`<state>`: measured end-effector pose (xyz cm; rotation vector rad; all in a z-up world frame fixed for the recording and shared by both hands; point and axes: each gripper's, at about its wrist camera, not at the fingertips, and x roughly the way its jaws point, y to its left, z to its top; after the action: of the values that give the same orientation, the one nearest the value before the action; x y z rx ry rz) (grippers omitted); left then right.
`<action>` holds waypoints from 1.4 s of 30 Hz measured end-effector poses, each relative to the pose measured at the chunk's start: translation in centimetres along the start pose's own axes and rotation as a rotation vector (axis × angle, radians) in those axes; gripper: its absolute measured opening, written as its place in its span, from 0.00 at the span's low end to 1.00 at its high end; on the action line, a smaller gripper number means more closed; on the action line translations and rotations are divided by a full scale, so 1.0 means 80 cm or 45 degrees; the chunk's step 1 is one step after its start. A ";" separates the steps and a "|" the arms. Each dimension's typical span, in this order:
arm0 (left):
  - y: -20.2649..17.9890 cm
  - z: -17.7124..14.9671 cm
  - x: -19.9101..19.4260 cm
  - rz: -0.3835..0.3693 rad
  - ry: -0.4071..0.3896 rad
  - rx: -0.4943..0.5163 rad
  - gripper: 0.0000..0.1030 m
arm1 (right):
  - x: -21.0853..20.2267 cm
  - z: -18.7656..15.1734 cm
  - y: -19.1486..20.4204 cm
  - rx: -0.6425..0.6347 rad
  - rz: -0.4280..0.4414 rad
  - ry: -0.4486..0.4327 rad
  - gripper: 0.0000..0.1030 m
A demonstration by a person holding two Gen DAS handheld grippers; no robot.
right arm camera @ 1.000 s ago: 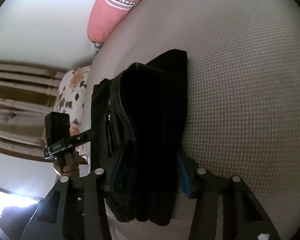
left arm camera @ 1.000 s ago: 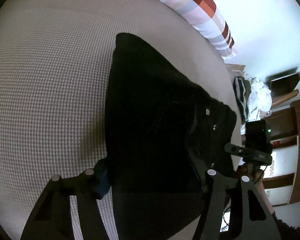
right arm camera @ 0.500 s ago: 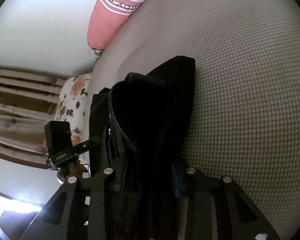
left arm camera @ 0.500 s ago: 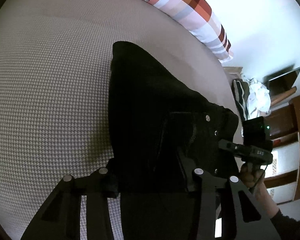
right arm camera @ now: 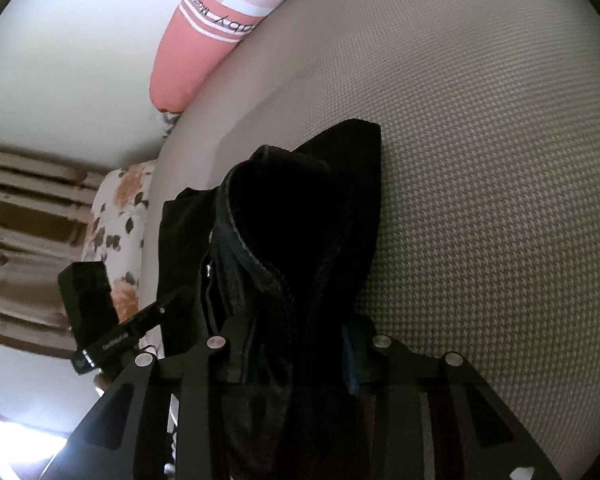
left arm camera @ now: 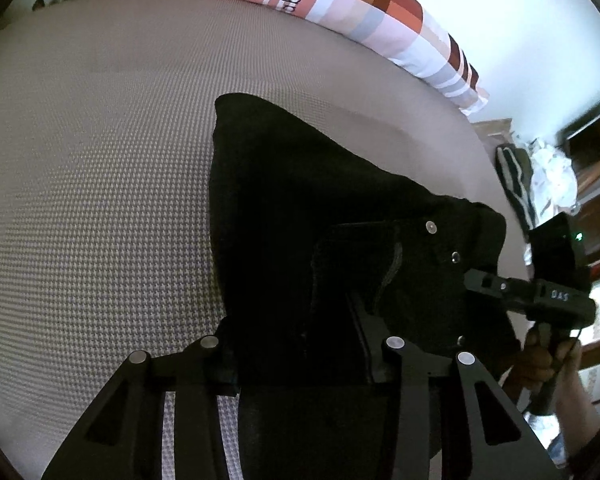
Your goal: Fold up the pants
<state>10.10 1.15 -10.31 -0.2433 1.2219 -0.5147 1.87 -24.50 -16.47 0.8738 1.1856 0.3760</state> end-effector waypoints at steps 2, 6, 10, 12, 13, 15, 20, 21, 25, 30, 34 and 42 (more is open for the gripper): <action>-0.004 0.000 0.002 0.019 -0.008 0.003 0.41 | 0.000 -0.001 0.007 -0.012 -0.043 -0.016 0.29; -0.011 0.000 0.002 0.072 -0.028 0.004 0.37 | -0.001 -0.002 0.023 -0.054 -0.104 -0.050 0.27; -0.026 0.000 -0.003 0.142 -0.057 0.052 0.27 | -0.009 -0.004 0.036 -0.057 -0.105 -0.085 0.22; -0.031 0.001 -0.005 0.159 -0.064 0.061 0.23 | -0.012 -0.006 0.045 -0.071 -0.124 -0.095 0.21; -0.033 0.002 -0.007 0.162 -0.067 0.062 0.21 | -0.014 -0.007 0.051 -0.088 -0.136 -0.100 0.21; -0.035 0.002 -0.009 0.166 -0.070 0.065 0.20 | -0.017 -0.008 0.059 -0.091 -0.125 -0.106 0.21; -0.042 0.001 -0.023 0.203 -0.106 0.106 0.19 | -0.019 -0.012 0.073 -0.116 -0.103 -0.106 0.20; -0.043 0.001 -0.026 0.215 -0.116 0.119 0.19 | -0.018 -0.012 0.076 -0.114 -0.096 -0.106 0.20; -0.036 0.003 -0.038 0.214 -0.137 0.115 0.18 | -0.011 -0.007 0.080 -0.114 -0.066 -0.099 0.20; -0.026 0.008 -0.048 0.215 -0.155 0.109 0.18 | -0.002 0.005 0.085 -0.115 -0.041 -0.094 0.20; -0.019 0.023 -0.051 0.211 -0.178 0.092 0.18 | 0.003 0.021 0.094 -0.124 -0.025 -0.100 0.20; -0.001 0.073 -0.055 0.207 -0.244 0.048 0.18 | 0.016 0.070 0.111 -0.157 -0.003 -0.121 0.20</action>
<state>14.46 2.78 -4.66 -0.1558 1.0349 -0.3639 9.04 -20.24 -9.97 0.7750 1.0648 0.3969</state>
